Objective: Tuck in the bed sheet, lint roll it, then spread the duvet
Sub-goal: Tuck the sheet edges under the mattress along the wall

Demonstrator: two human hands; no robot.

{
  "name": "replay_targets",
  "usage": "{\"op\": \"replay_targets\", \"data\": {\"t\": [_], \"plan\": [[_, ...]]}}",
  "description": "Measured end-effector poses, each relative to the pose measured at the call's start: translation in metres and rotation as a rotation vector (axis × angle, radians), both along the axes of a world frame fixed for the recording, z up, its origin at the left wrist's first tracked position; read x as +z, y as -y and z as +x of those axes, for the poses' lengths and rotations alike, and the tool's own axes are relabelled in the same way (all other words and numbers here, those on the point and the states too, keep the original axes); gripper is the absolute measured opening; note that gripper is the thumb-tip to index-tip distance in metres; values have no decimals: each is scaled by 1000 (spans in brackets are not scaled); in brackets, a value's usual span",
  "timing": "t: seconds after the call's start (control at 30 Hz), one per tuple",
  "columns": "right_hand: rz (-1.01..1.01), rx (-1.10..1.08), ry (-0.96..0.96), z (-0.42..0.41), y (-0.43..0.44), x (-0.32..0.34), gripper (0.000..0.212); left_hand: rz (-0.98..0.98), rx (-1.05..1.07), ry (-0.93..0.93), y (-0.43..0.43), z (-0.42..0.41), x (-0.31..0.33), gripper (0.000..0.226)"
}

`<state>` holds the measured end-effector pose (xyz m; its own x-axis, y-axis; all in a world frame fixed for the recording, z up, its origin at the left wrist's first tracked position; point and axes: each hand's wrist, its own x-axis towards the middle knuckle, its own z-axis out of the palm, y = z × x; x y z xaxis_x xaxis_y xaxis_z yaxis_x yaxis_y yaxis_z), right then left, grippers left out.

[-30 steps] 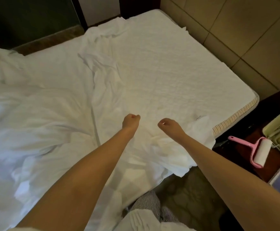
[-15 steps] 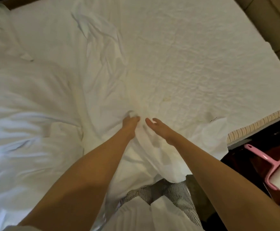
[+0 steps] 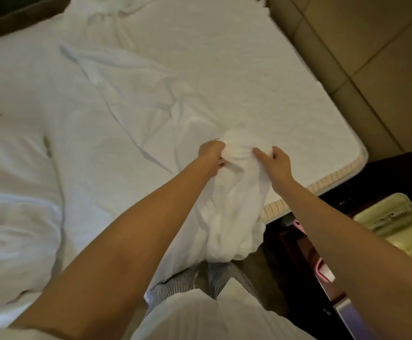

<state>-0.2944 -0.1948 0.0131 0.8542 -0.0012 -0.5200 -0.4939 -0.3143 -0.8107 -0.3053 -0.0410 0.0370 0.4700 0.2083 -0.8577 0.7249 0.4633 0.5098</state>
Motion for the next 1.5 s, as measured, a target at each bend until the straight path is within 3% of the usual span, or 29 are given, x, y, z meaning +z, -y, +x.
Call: {"op": "replay_targets", "data": {"t": [0.07,0.13,0.23,0.3,0.4,0.5,0.57,0.63,0.67,0.8,0.93,1.03,1.1,1.13,1.2,1.27,1.3,1.37,1.43,1.5], "plan": [[11,-33,12,9,23,9,31,-9,7,-50,17,7,-3,37],[86,4,-59,15,38,14,19,-97,15,-82,28,14,-1,51],[200,151,-224,10,40,19,52,-392,-88,-68,44,31,9,79],[246,242,-285,5,32,20,56,-279,-247,-53,56,38,15,50],[348,313,-293,-2,22,24,37,17,-261,-51,57,46,8,11],[114,375,-239,-6,29,20,47,-78,-39,62,35,50,10,18],[-100,552,-250,-4,31,13,52,-187,33,130,20,52,13,22],[-224,628,-185,2,24,10,33,-251,67,174,10,54,19,28],[-251,528,-117,6,20,11,25,-300,75,192,7,56,26,32],[-135,-9,130,27,34,22,26,-488,43,331,10,71,53,22],[14,-241,160,56,75,32,38,-474,-132,361,50,90,54,30],[117,-265,71,77,113,27,30,-530,-115,369,92,107,50,28],[206,-244,-7,74,122,21,24,-484,-123,349,112,114,42,45],[241,-239,-39,73,131,19,24,-376,-185,299,129,117,33,72],[277,-248,-80,70,146,8,23,-148,-396,98,162,114,7,121],[205,-255,-107,70,160,-5,21,-126,-557,-91,189,106,-26,141],[189,-258,-125,74,165,-9,21,-209,-568,-138,201,100,-31,132],[278,-268,-178,82,179,-18,26,-295,-565,-86,223,100,-34,89],[468,-290,-238,88,192,-23,30,-221,-586,16,243,110,-33,54],[596,-256,-241,93,204,-26,33,-90,-603,76,256,124,-34,37]]}}
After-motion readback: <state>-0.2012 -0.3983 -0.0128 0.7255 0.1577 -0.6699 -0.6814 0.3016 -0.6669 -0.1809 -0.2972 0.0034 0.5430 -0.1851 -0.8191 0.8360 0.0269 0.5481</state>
